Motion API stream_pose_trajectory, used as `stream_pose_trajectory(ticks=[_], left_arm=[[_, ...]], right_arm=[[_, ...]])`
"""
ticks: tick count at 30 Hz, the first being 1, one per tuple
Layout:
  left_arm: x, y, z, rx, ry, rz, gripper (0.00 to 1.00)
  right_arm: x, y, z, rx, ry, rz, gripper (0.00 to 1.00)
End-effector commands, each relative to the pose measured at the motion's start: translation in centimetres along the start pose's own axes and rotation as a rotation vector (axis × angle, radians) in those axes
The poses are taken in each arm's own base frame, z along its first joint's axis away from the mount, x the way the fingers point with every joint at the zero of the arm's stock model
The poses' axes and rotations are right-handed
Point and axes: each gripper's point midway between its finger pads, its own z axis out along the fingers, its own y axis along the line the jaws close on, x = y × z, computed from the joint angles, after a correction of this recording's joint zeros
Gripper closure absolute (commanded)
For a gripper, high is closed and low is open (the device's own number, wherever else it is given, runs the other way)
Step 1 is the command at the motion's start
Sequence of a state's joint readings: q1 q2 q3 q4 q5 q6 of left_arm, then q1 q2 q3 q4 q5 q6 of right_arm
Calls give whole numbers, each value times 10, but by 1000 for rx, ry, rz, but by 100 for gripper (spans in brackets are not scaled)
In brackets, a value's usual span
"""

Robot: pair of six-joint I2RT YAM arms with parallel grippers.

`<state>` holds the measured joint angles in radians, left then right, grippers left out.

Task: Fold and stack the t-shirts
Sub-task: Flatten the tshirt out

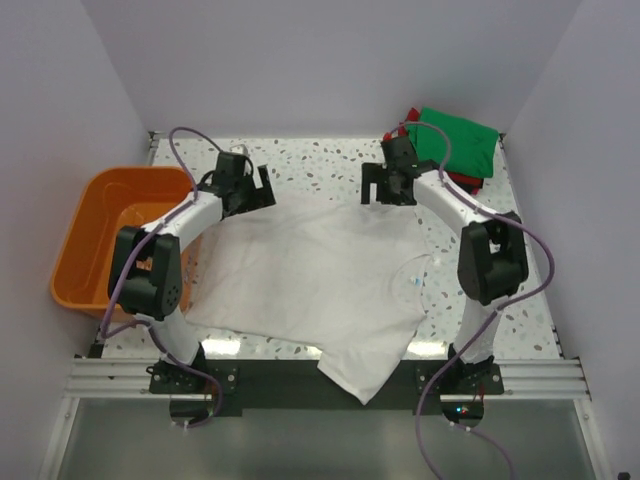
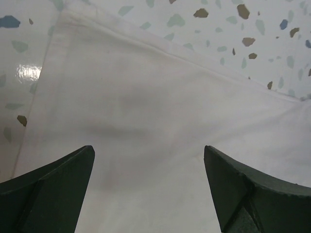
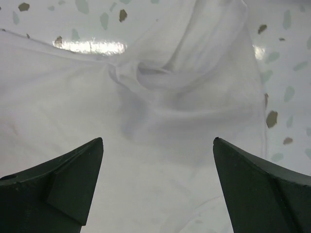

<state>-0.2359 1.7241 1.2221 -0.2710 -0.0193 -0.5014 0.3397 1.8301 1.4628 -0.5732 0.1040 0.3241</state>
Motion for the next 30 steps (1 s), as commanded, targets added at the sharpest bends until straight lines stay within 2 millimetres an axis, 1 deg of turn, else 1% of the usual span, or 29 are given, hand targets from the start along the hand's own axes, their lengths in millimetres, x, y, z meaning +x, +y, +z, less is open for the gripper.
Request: stream_pose_trajectory(ticks=[1,2,4,5,6,7,8,10,11,12,13,14,15,16,17,18,19,20,22,23,24,25,26,28,29,30], left_arm=[[-1,13,14,-33,-9,-21,0],[1,16,23,-39,12,-26,0],[7,19,29,-41,38,-31,0],[15,23,35,-50,58,-31,0],[18,24,37,-51,59,-31,0],[20,26,39,-54,61,-35,0],[28,29,42,-58,74,-35,0],[32,34,45,-67,83,-43,0],[37,38,48,-77,96,-48,0],[39,40,49,-82,100,-49,0],[41,42,50,-87,101,-50,0],[47,46,52,-95,112,-46,0],[49,47,53,-97,115,-43,0],[49,48,54,-104,117,-38,0],[52,51,55,-111,124,-37,0],[53,52,56,-117,130,-36,0],[55,54,56,-122,133,-34,0],[55,54,56,-125,133,-32,0],[54,57,56,-140,128,-29,0],[54,58,55,-147,128,-28,0],[53,59,55,-153,127,-26,0],[50,57,54,-150,121,-26,0],[48,57,53,-149,117,-25,0],[42,54,52,-141,106,-24,0],[39,52,51,-135,101,-24,0],[36,50,50,-132,96,-23,0]], right_arm=[[-17,22,27,-66,7,-45,1],[-23,27,38,-69,9,-49,1],[-18,32,48,-75,50,-55,1],[-18,36,51,-78,49,-63,1],[-15,38,61,-77,56,-62,1],[-13,39,65,-79,60,-57,1],[-11,39,71,-74,66,-49,1],[-11,37,84,-54,73,-46,1],[-12,37,87,-50,69,-39,1],[-21,41,90,-55,41,-34,1],[-23,41,99,-50,32,-33,1],[-43,42,104,-37,-44,-25,1],[-50,41,109,-23,-70,-17,1],[-50,37,124,0,-69,-15,1],[-74,34,124,43,-131,-6,1],[-83,33,128,63,-155,0,1],[-83,28,142,89,-155,-2,1],[-107,32,139,87,-218,9,1],[-119,33,146,81,-247,21,1],[-130,36,149,63,-261,28,1],[-133,39,149,51,-261,29,1],[-149,41,140,35,-292,30,1],[-152,41,135,32,-292,20,1],[-166,44,116,15,-320,-24,1],[-182,47,88,-1,-359,-35,1],[-188,49,74,-12,-373,-48,1]])
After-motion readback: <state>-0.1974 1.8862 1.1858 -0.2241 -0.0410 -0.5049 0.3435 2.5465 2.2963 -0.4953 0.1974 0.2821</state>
